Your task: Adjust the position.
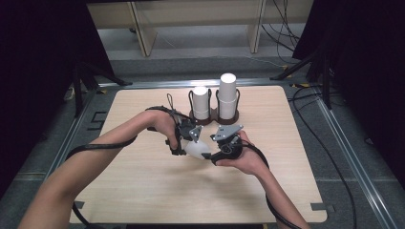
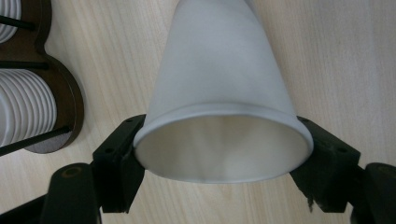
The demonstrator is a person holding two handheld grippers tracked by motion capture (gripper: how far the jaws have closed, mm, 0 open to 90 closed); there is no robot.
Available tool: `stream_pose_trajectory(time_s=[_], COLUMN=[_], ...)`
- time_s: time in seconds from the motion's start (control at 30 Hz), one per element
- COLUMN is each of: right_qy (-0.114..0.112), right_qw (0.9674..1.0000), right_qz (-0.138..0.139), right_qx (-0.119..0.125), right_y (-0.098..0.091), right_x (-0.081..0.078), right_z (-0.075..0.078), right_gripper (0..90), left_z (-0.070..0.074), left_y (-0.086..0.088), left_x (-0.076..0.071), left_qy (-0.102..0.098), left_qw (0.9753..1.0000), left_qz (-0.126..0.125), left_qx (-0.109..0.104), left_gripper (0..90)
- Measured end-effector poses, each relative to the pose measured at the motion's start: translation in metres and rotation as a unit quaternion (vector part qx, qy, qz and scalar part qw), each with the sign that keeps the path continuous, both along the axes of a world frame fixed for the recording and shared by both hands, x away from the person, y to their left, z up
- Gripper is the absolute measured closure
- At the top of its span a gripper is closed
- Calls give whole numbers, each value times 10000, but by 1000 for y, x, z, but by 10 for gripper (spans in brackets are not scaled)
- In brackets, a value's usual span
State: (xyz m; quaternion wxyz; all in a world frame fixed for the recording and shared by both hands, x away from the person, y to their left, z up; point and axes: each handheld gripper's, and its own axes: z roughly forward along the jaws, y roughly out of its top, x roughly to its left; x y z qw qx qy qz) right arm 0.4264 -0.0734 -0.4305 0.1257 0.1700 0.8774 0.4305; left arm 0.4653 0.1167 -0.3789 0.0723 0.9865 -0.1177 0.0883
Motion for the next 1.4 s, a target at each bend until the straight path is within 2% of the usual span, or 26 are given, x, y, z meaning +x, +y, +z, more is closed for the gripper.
stream_pose_trajectory(time_s=[0.27,0.37,0.4,0.47,0.5,0.7,0.73,0.77,0.93,1.0,1.1,1.13,1.23,1.4], right_qy=[-5,42,-52,35,-55,-65,-60,16,-42,8,2,-65,9,-37], right_qw=[9999,9999,9999,9999,9998,9997,9996,9998,9996,9997,9996,9993,9994,9992], right_qz=[94,50,116,58,153,165,200,115,196,144,191,272,226,297], right_qx=[-54,-87,-104,-107,-125,-156,-179,-155,-206,-218,-227,-246,-252,-258], right_y=[5,8,9,11,12,14,15,15,17,19,21,21,23,26], right_x=[1,-1,0,-1,0,1,1,0,0,-1,-1,1,-1,0], right_z=[-1,-1,-2,-2,-2,-4,-4,-4,-4,-5,-7,-7,-7,-9], right_gripper=[243,243,243,243,243,243,243,243,243,244,244,244,248,258], left_z=[1,1,1,2,2,1,2,2,1,1,2,2,1,2], left_y=[-1,-2,-2,-2,-2,-3,-3,-3,-4,-5,-5,-5,-5,-5], left_x=[0,-1,-1,-1,-1,-1,-1,-1,-2,-2,-2,-2,-3,-3], left_qy=[-5,8,6,-5,-5,14,14,14,35,27,21,25,36,23], left_qw=[9999,10000,9999,9999,9999,9999,9998,9998,9998,9997,9996,9997,9999,9997], left_qz=[-59,-36,-48,-87,-87,-91,-98,-98,-133,-140,-181,-161,-108,-157], left_qx=[110,79,94,132,132,137,146,146,172,178,212,200,128,194], left_gripper=[250,250,250,250,250,250,250,250,250,250,250,250,250,250])
